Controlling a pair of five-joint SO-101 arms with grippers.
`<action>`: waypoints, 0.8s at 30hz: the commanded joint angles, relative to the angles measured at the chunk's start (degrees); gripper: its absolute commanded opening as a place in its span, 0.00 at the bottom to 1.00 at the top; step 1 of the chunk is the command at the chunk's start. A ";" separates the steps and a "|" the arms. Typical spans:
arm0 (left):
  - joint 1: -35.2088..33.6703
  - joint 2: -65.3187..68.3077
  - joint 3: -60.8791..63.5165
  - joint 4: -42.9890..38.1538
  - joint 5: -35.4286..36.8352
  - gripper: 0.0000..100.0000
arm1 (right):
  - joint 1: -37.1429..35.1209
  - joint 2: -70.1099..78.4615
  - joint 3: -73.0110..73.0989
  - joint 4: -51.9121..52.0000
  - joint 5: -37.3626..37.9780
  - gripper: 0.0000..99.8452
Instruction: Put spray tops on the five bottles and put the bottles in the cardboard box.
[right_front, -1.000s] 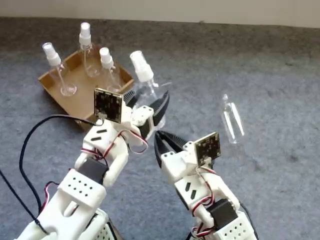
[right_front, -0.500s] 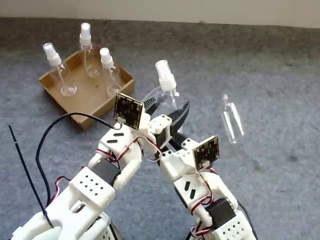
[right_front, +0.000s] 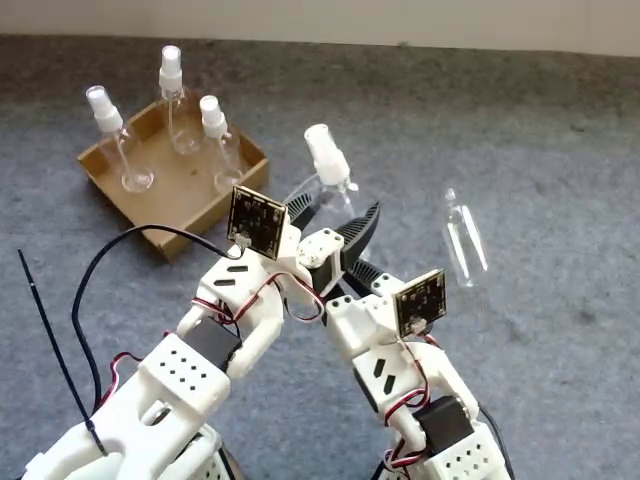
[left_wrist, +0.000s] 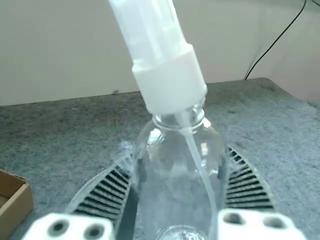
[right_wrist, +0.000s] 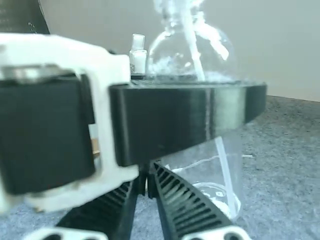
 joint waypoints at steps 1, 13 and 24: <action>1.10 -6.90 0.31 -1.14 0.53 0.06 | 2.24 -0.04 6.11 -1.36 0.53 0.01; 1.10 -15.08 4.62 1.23 0.44 0.06 | 2.68 -0.04 6.20 -1.27 0.53 0.01; 0.57 -15.08 4.88 3.34 0.35 0.06 | 2.68 0.04 6.20 -1.27 0.53 0.01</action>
